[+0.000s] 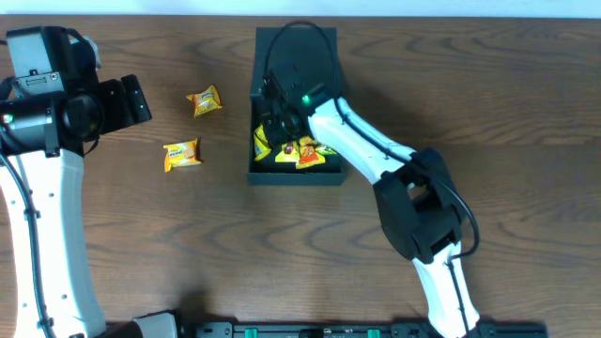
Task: Pack container
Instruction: 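Push the packets down inside the box with the right gripper, then move the left gripper to the Julie's Le-mond packet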
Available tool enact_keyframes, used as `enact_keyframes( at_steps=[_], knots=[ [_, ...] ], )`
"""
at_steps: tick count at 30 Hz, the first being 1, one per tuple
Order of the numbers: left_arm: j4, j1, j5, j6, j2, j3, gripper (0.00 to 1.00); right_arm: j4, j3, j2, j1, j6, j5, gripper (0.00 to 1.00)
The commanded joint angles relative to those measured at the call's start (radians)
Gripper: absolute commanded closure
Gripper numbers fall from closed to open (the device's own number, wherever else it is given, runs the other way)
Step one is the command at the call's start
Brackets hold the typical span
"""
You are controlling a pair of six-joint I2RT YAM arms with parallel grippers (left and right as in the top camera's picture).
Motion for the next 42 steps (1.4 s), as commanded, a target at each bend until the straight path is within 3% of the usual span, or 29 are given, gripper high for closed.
enact_keyframes(
  at_steps=[1, 5, 9, 13, 19, 26, 33, 39, 42],
  knots=[
    [0.0, 0.003, 0.037, 0.026, 0.018, -0.005, 0.05, -0.069, 0.151, -0.028, -0.006, -0.054, 0.02, 0.99],
    [0.0, 0.003, 0.059, 0.028, 0.056, -0.005, 0.05, -0.226, 0.375, -0.109, -0.01, -0.126, 0.1, 0.99],
    [-0.001, 0.003, 0.192, 0.052, 0.119, -0.005, 0.04, -0.383, 0.533, -0.267, -0.058, -0.236, 0.216, 0.99],
    [0.026, -0.002, 0.139, 0.077, 0.193, -0.005, 0.05, -0.465, 0.54, -0.418, -0.21, -0.256, 0.211, 0.98],
    [0.082, -0.087, -0.02, 0.123, 0.367, -0.005, 0.04, -0.599, 0.54, -0.482, -0.461, -0.256, 0.048, 0.98],
    [-0.049, -0.161, -0.081, 0.1, 0.491, -0.005, 0.04, -0.676, 0.528, -0.481, -0.553, -0.288, 0.037, 0.98],
    [-0.12, -0.072, 0.058, 0.073, 0.359, -0.06, 0.04, -0.678, 0.528, -0.481, -0.583, -0.297, 0.035, 0.98],
    [0.154, -0.053, 0.1, 0.047, 0.056, -0.475, 0.05, -0.681, 0.528, -0.481, -0.6, -0.298, 0.035, 0.98],
    [0.292, -0.057, 0.012, 0.0, -0.026, -0.578, 0.05, -0.669, 0.528, -0.481, -0.6, -0.298, 0.035, 0.98]
  ],
)
